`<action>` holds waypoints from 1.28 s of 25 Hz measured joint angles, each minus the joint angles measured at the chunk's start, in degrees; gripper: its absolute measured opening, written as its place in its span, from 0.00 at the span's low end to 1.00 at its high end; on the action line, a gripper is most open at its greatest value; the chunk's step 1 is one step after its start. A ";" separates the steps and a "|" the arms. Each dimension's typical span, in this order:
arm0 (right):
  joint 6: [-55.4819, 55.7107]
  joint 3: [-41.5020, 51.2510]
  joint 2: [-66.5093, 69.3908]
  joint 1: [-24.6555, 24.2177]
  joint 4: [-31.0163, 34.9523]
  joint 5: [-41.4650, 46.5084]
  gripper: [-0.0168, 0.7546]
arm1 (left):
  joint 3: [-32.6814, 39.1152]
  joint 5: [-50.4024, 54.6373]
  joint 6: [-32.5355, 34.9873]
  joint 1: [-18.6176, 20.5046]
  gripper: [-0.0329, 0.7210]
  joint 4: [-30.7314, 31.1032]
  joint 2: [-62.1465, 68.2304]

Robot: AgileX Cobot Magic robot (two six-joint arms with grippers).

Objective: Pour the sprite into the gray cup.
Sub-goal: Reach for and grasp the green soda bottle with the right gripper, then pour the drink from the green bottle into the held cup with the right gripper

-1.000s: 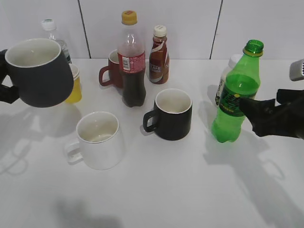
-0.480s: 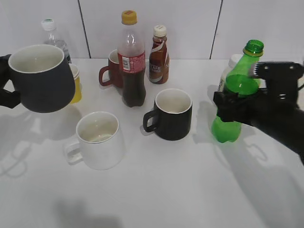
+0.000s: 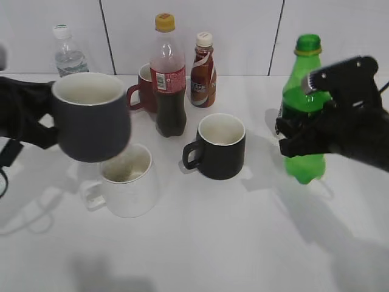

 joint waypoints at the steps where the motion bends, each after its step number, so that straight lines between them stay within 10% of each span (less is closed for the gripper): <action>1: -3.46 -0.58 -2.17 0.59 1.39 2.03 0.55 | -0.85 1.84 -0.05 -2.10 0.12 -0.05 -0.22; 10: -40.78 -9.35 -7.83 8.45 10.41 12.54 0.55 | -5.42 8.72 -0.48 -16.70 0.12 0.04 -0.34; 32: -76.73 -12.61 -7.36 9.78 10.54 5.35 0.55 | -8.00 7.76 -0.48 -24.09 0.12 -0.22 2.97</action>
